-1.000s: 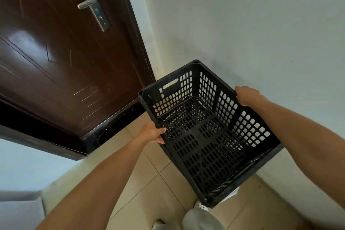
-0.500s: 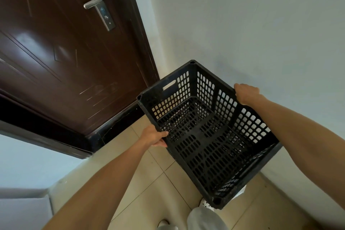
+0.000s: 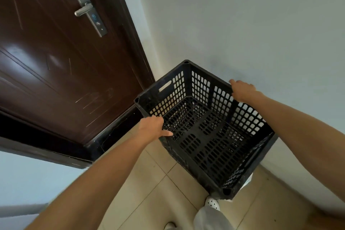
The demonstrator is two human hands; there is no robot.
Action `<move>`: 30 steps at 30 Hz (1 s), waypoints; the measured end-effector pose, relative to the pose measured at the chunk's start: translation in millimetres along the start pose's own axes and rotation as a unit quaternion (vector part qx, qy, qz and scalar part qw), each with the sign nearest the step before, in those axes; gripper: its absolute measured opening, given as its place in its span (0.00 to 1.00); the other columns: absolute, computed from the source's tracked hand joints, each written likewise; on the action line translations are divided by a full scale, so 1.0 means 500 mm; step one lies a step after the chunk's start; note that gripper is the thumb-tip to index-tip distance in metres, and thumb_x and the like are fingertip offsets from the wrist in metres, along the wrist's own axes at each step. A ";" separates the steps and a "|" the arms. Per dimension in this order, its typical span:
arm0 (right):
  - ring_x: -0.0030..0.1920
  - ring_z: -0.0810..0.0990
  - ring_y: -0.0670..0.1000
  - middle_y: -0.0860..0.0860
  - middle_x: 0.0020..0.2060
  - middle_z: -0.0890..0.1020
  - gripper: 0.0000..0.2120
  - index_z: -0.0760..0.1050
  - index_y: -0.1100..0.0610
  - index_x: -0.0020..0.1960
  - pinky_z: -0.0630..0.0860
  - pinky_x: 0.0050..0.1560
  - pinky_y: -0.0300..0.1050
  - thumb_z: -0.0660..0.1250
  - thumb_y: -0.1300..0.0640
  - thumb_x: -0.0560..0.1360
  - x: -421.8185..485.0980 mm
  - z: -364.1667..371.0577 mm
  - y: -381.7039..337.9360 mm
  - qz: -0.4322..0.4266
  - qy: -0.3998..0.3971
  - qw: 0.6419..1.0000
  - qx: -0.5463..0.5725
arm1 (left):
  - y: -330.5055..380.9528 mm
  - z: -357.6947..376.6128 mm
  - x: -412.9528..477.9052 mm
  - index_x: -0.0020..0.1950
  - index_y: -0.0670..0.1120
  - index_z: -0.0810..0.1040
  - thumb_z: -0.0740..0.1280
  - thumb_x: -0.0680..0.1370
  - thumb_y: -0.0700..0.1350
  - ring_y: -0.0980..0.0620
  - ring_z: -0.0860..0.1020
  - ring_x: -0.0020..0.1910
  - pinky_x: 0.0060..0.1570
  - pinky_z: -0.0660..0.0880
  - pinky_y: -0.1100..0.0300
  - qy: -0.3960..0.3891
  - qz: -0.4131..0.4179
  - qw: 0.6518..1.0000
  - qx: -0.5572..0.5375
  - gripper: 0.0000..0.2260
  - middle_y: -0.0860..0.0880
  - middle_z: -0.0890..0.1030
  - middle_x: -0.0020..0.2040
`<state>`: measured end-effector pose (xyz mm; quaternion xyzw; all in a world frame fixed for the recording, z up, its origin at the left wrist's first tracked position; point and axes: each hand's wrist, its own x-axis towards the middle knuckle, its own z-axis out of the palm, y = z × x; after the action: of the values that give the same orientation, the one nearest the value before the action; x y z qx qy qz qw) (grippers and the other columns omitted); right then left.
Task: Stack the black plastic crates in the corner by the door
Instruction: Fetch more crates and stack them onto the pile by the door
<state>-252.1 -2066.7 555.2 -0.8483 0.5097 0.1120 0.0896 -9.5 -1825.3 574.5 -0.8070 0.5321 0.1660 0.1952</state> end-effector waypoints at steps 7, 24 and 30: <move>0.69 0.69 0.60 0.56 0.71 0.68 0.25 0.60 0.54 0.75 0.69 0.65 0.58 0.54 0.43 0.82 -0.270 0.056 -0.121 -0.094 -0.044 0.991 0.079 | -0.015 0.071 0.024 0.57 0.49 0.75 0.51 0.81 0.59 0.47 0.75 0.58 0.61 0.69 0.49 0.092 0.258 0.958 0.079 0.19 0.49 0.78 0.54; 0.56 0.79 0.60 0.56 0.57 0.79 0.20 0.64 0.49 0.73 0.75 0.52 0.54 0.59 0.55 0.81 -0.483 0.223 -0.283 0.005 -0.074 0.990 0.122 | -0.048 0.114 0.025 0.61 0.47 0.75 0.37 0.70 0.70 0.44 0.76 0.59 0.61 0.67 0.47 0.164 0.359 0.915 0.081 0.41 0.48 0.81 0.57; 0.57 0.79 0.60 0.55 0.59 0.79 0.21 0.63 0.49 0.74 0.75 0.52 0.55 0.59 0.54 0.82 -0.499 0.223 -0.254 0.029 -0.070 0.993 0.094 | -0.016 0.138 0.005 0.61 0.46 0.77 0.37 0.72 0.70 0.44 0.79 0.55 0.56 0.69 0.47 0.199 0.347 0.913 0.077 0.41 0.49 0.83 0.55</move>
<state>-264.4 -1767.7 523.3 -0.8108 0.5349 0.1254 0.2016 -5.1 -1790.5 514.5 -0.5703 0.8176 0.0182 0.0770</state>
